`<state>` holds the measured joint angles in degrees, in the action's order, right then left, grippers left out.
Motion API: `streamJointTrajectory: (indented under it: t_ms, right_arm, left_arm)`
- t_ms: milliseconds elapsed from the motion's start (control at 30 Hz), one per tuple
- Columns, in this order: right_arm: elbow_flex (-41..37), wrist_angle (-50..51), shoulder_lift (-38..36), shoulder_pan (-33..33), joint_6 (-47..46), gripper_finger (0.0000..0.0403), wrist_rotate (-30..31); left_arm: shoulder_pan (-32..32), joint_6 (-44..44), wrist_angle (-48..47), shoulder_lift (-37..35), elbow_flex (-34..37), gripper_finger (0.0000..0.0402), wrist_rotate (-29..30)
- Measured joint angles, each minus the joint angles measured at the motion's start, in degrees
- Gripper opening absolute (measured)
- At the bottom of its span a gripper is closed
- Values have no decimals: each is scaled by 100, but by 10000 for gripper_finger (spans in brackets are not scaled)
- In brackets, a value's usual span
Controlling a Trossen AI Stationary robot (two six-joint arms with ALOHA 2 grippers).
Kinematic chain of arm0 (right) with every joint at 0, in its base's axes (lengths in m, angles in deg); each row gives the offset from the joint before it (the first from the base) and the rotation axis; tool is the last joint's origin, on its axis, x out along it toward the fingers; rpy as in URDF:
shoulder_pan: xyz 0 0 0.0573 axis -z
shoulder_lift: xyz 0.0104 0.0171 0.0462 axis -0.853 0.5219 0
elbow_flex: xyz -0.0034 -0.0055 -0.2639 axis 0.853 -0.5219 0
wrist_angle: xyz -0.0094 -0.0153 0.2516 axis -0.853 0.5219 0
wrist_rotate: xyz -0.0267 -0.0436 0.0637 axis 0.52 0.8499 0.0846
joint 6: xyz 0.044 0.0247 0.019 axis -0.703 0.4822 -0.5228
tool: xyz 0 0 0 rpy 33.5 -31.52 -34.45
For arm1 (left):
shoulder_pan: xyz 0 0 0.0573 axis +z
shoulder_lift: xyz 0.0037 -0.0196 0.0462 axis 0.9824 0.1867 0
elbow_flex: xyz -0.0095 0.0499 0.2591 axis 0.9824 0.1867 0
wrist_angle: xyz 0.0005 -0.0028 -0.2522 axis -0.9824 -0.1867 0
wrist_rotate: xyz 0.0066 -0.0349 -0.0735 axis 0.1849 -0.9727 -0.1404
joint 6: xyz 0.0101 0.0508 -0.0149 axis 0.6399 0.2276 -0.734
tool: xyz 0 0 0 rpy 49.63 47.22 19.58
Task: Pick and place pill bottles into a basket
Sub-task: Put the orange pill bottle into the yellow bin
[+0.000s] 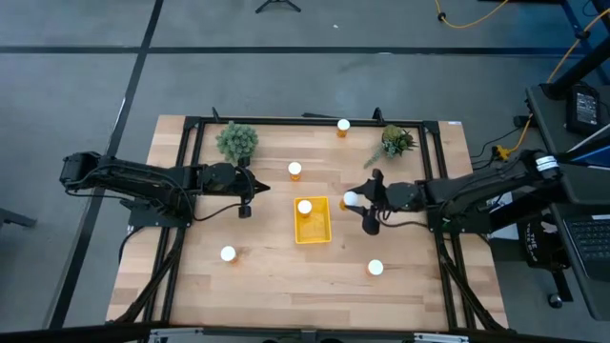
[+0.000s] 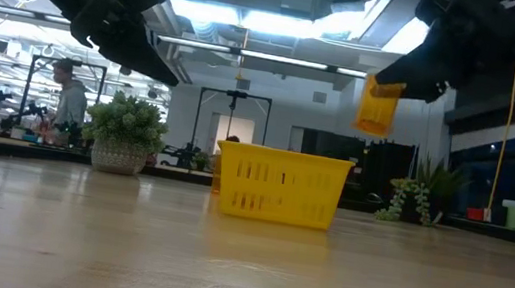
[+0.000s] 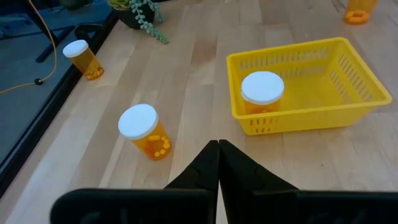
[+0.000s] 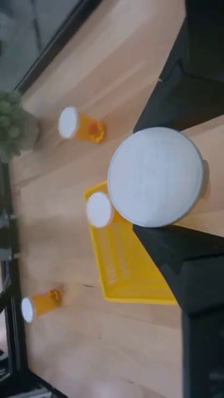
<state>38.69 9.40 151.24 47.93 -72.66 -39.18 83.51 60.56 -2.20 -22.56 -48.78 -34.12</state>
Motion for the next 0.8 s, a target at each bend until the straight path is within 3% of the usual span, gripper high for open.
streamJointTrajectory:
  t_ms: [400,800]
  right_arm:
    - [7,-1127,711,0,351,229,-253]
    - [1111,-546,1563,362,989,229,-705]
  left_arm:
    - [2,-2,0,2,0,4,0]
    - [1,-5,0,2,2,4,-9]
